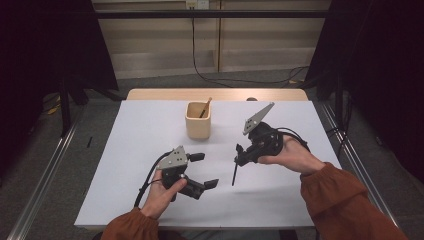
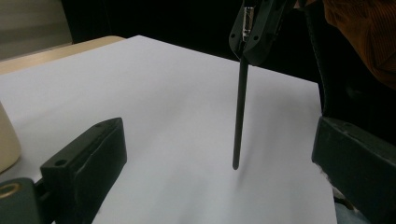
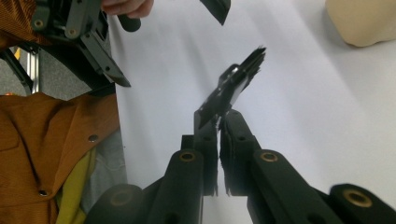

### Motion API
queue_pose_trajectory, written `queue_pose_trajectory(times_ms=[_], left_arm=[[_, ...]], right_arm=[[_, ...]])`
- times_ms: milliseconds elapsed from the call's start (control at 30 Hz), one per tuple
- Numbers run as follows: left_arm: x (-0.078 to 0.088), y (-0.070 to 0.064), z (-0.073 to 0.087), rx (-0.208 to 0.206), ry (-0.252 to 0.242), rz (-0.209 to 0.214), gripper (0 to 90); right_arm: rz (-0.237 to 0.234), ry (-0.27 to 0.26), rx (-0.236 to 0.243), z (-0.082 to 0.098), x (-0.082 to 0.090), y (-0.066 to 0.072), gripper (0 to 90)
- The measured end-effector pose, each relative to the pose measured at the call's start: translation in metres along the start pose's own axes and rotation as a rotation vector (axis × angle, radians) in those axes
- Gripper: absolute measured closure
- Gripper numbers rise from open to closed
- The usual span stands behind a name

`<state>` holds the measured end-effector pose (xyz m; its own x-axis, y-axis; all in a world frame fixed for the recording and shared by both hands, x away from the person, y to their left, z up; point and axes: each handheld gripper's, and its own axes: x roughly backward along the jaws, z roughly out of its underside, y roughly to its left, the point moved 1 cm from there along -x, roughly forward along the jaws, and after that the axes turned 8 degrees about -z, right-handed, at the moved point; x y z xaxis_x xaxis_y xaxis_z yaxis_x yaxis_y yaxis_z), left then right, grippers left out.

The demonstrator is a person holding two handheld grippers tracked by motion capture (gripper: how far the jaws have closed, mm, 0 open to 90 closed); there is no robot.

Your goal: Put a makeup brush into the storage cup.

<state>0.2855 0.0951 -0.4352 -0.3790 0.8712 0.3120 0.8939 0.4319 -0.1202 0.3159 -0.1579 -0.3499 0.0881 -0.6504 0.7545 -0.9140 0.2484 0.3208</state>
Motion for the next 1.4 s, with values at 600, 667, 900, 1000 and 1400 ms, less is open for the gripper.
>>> queue_pose_trajectory(times_ms=[600,667,900,1000,1400], left_arm=[[-0.032,-0.015,-0.002,-0.040,0.021,0.037,13.9],[-0.033,-0.017,-0.004,-0.067,0.007,0.018,19.1],[-0.041,-0.015,-0.008,-0.041,-0.004,0.032,47.1],[-0.042,-0.016,-0.008,-0.043,-0.004,0.031,53.2],[-0.045,-0.018,-0.007,-0.050,-0.004,0.039,72.7]], right_arm=[[-0.018,-0.014,0.029,-0.006,0.001,0.000,85.5],[-0.020,-0.014,0.032,-0.007,0.000,0.001,85.5],[-0.022,-0.021,0.034,-0.008,0.001,0.001,85.5],[-0.023,-0.028,0.036,-0.006,0.000,0.001,85.5],[-0.027,-0.031,0.037,-0.004,-0.003,0.001,85.5]])
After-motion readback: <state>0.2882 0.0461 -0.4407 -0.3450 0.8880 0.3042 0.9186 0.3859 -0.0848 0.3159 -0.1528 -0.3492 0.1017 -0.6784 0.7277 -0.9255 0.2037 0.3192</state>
